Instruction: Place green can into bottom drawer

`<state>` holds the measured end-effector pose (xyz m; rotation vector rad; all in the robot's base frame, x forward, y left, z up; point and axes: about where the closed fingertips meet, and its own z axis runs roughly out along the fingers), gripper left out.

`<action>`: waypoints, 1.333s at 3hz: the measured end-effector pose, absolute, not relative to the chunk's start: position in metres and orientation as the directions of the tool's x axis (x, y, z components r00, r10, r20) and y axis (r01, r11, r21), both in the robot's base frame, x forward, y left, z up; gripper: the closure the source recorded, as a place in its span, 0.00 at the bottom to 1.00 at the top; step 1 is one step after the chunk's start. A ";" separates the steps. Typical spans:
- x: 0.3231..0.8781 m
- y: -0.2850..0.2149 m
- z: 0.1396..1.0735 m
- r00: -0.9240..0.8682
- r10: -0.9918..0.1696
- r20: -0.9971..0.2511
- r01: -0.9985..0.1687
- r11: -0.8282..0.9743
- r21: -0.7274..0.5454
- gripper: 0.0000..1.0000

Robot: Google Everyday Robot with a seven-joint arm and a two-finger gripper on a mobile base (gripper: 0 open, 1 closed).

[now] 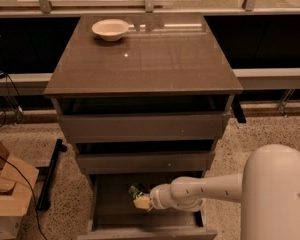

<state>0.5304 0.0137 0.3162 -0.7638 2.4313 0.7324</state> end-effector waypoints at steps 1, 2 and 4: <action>0.525 0.005 0.286 -0.737 -0.315 -0.598 -0.607 0.697 0.381 1.00; 0.523 -0.002 0.267 -0.749 -0.214 -0.628 -0.572 0.688 0.448 1.00; 0.524 -0.014 0.218 -0.800 -0.202 -0.565 -0.536 0.664 0.521 0.57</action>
Offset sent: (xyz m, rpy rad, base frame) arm -0.0073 -0.0300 -0.0669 0.2626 -0.0109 -0.1473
